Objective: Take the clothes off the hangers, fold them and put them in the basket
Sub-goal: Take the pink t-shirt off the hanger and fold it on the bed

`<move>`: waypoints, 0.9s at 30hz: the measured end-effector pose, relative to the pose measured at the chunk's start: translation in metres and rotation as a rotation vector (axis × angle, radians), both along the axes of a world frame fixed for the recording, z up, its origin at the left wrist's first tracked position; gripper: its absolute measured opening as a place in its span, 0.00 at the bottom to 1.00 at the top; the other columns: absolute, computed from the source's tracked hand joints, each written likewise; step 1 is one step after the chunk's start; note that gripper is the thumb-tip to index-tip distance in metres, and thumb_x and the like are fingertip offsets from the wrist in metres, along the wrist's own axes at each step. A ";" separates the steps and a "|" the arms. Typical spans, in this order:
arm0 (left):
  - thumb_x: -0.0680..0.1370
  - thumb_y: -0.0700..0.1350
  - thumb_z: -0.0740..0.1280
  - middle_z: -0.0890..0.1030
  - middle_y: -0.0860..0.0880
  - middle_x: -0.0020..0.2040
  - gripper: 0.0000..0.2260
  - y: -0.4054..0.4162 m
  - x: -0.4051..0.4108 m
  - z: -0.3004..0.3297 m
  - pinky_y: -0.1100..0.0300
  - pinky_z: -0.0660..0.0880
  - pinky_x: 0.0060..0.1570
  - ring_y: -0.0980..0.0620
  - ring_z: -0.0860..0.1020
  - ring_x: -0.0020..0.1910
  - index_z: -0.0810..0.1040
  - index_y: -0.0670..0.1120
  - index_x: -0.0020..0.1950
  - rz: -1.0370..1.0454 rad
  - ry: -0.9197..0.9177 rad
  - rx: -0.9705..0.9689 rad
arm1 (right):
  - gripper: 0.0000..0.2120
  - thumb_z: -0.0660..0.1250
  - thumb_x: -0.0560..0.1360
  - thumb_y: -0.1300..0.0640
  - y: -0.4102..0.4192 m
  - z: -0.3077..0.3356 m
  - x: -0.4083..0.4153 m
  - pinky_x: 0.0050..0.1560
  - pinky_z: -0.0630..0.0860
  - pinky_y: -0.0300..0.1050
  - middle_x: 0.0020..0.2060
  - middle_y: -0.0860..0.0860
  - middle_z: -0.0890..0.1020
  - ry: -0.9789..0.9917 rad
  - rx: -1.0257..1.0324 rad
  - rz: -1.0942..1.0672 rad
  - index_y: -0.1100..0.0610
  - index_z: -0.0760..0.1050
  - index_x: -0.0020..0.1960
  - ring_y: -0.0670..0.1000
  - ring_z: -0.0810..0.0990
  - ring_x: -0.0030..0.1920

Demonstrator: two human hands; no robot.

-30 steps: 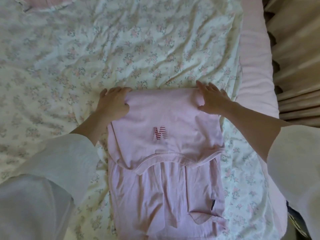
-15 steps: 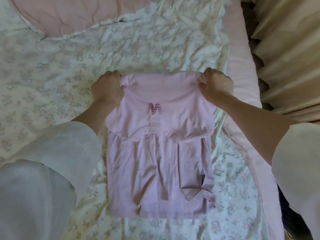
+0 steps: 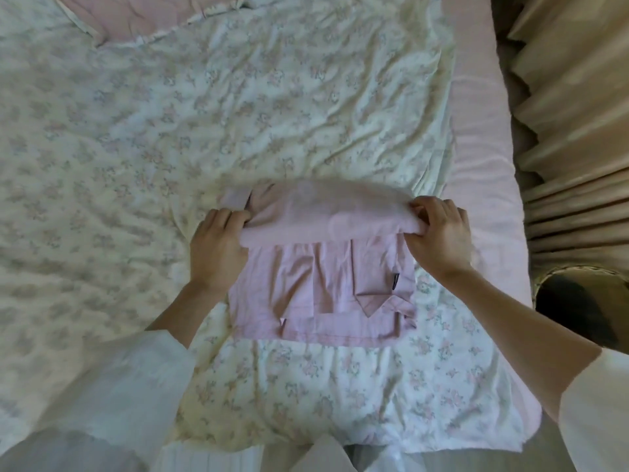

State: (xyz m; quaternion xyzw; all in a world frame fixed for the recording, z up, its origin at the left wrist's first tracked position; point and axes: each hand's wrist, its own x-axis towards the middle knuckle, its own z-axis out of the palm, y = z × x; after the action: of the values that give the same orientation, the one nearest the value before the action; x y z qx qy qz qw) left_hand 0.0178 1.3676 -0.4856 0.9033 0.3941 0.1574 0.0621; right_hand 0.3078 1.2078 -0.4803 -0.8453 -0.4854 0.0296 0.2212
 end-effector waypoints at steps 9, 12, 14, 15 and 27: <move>0.51 0.28 0.73 0.75 0.47 0.38 0.25 -0.080 -0.062 -0.038 0.56 0.71 0.34 0.44 0.75 0.40 0.78 0.45 0.44 -0.115 0.359 -0.188 | 0.22 0.73 0.55 0.67 -0.110 -0.039 -0.052 0.47 0.70 0.51 0.38 0.52 0.81 -0.151 -0.324 0.206 0.56 0.79 0.49 0.57 0.78 0.37; 0.60 0.37 0.73 0.76 0.48 0.46 0.21 -0.085 -0.060 -0.041 0.51 0.71 0.46 0.43 0.76 0.50 0.77 0.48 0.51 -0.058 0.510 -0.420 | 0.25 0.72 0.57 0.62 -0.125 -0.047 -0.065 0.51 0.73 0.58 0.45 0.53 0.82 -0.057 -0.633 0.245 0.54 0.78 0.54 0.58 0.79 0.44; 0.66 0.44 0.68 0.73 0.52 0.50 0.17 -0.079 -0.050 -0.038 0.52 0.67 0.56 0.48 0.71 0.57 0.74 0.52 0.54 0.029 0.566 -0.638 | 0.22 0.63 0.63 0.56 -0.118 -0.045 -0.067 0.55 0.71 0.60 0.50 0.53 0.81 0.017 -0.705 0.226 0.52 0.77 0.57 0.59 0.79 0.49; 0.68 0.46 0.66 0.72 0.54 0.49 0.14 -0.075 -0.045 -0.038 0.52 0.66 0.58 0.49 0.70 0.58 0.75 0.53 0.53 0.074 0.557 -0.721 | 0.21 0.57 0.66 0.55 -0.111 -0.044 -0.067 0.55 0.70 0.59 0.50 0.53 0.81 0.040 -0.673 0.198 0.53 0.78 0.56 0.59 0.78 0.50; 0.75 0.54 0.63 0.77 0.44 0.50 0.15 0.012 0.016 -0.055 0.53 0.74 0.45 0.43 0.76 0.51 0.76 0.43 0.51 0.790 -0.104 -0.694 | 0.21 0.55 0.77 0.60 -0.004 -0.055 -0.037 0.60 0.67 0.55 0.65 0.60 0.66 0.430 -0.341 -0.519 0.61 0.63 0.69 0.61 0.66 0.64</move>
State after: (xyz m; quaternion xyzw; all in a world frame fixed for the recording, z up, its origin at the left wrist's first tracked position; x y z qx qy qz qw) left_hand 0.0339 1.3792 -0.5406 0.6031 0.7300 0.0735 0.3131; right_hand 0.2712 1.2034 -0.5351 -0.9393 -0.1857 0.2298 0.1743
